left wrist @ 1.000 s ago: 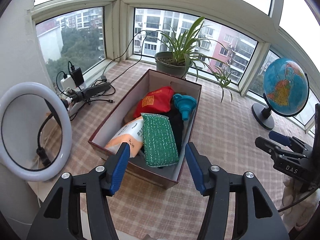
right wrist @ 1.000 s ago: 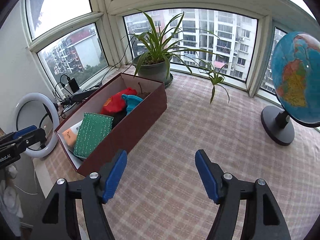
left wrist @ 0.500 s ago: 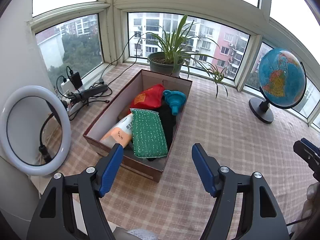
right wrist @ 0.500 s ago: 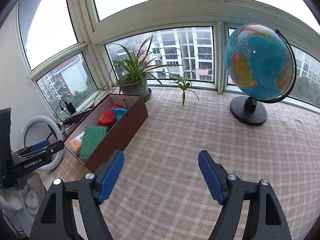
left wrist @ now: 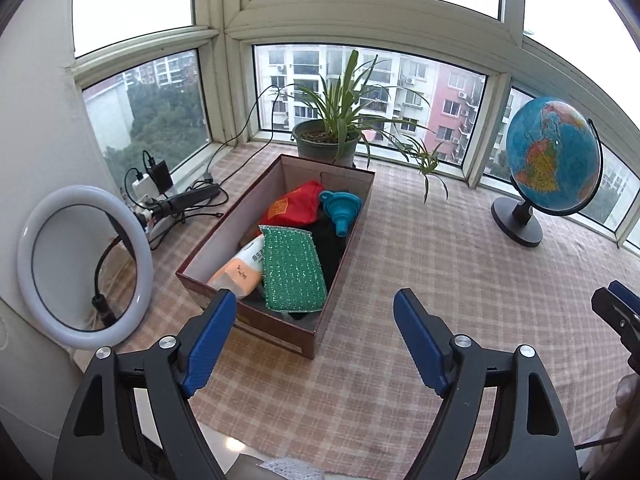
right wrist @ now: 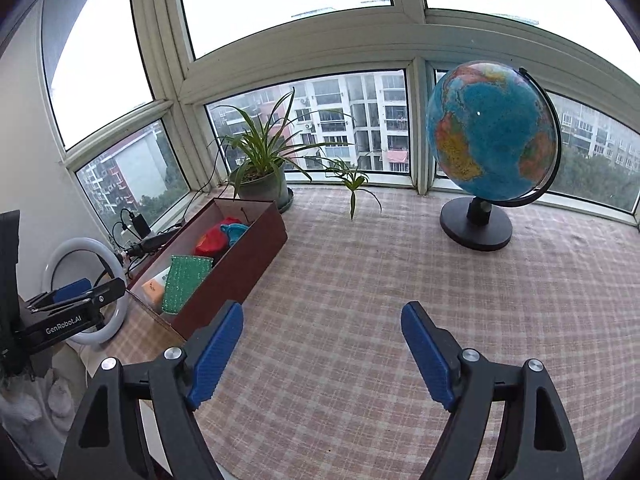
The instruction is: Organize soft objects
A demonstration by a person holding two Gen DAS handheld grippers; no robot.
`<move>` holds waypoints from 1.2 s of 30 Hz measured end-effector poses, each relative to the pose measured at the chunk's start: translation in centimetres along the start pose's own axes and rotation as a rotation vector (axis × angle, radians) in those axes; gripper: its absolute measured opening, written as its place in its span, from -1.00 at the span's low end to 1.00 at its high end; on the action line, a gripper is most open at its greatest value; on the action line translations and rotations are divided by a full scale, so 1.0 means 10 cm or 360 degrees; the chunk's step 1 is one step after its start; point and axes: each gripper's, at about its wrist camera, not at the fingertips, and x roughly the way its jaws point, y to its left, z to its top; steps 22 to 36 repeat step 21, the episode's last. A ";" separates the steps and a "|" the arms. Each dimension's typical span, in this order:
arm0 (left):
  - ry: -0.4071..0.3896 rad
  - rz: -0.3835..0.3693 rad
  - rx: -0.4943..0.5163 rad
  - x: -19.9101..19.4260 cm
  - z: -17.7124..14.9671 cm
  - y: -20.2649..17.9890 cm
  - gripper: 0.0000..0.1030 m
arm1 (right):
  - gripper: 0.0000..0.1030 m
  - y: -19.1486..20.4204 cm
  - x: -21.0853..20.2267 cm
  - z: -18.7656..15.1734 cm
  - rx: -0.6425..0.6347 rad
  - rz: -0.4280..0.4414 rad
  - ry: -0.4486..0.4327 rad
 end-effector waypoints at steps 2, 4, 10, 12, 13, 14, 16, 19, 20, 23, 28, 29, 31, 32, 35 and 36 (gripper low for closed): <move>0.0000 0.0010 0.0005 -0.01 -0.01 0.00 0.58 | 0.52 0.02 -0.02 -0.01 -0.0009 0.0004 -0.0005; 0.0008 0.0007 0.0002 -0.01 -0.02 0.00 0.58 | 0.52 0.03 -0.02 -0.02 -0.0017 0.0008 -0.0004; 0.0018 -0.0005 -0.0002 -0.01 -0.04 0.00 0.58 | 0.52 0.05 -0.03 -0.05 -0.0029 0.0012 0.0002; 0.0014 -0.0001 0.0009 -0.02 -0.05 -0.01 0.58 | 0.52 0.06 -0.03 -0.06 -0.0036 0.0005 0.0006; 0.0011 0.0001 0.0011 -0.03 -0.05 -0.02 0.58 | 0.52 0.06 -0.02 -0.06 -0.0038 0.0002 0.0008; 0.0010 0.0001 0.0013 -0.03 -0.06 -0.02 0.58 | 0.52 0.06 -0.02 -0.07 -0.0037 0.0002 0.0011; 0.0011 -0.0009 0.0008 -0.03 -0.06 -0.02 0.58 | 0.52 0.05 -0.02 -0.08 -0.0029 0.0008 0.0017; 0.0015 -0.0015 0.0017 -0.02 -0.07 -0.03 0.58 | 0.53 0.03 -0.01 -0.09 -0.0021 0.0006 0.0026; 0.0012 -0.0010 0.0022 -0.02 -0.07 -0.03 0.58 | 0.53 0.02 -0.01 -0.09 -0.0020 0.0003 0.0027; 0.0013 -0.0005 0.0028 -0.01 -0.08 -0.04 0.58 | 0.53 0.01 0.00 -0.09 -0.0016 -0.0001 0.0030; 0.0013 -0.0005 0.0028 -0.01 -0.08 -0.04 0.58 | 0.53 0.01 0.00 -0.09 -0.0016 -0.0001 0.0030; 0.0013 -0.0005 0.0028 -0.01 -0.08 -0.04 0.58 | 0.53 0.01 0.00 -0.09 -0.0016 -0.0001 0.0030; 0.0013 -0.0005 0.0028 -0.01 -0.08 -0.04 0.58 | 0.53 0.01 0.00 -0.09 -0.0016 -0.0001 0.0030; 0.0013 -0.0005 0.0028 -0.01 -0.08 -0.04 0.58 | 0.53 0.01 0.00 -0.09 -0.0016 -0.0001 0.0030; 0.0013 -0.0005 0.0028 -0.01 -0.08 -0.04 0.58 | 0.53 0.01 0.00 -0.09 -0.0016 -0.0001 0.0030; 0.0013 -0.0005 0.0028 -0.01 -0.08 -0.04 0.58 | 0.53 0.01 0.00 -0.09 -0.0016 -0.0001 0.0030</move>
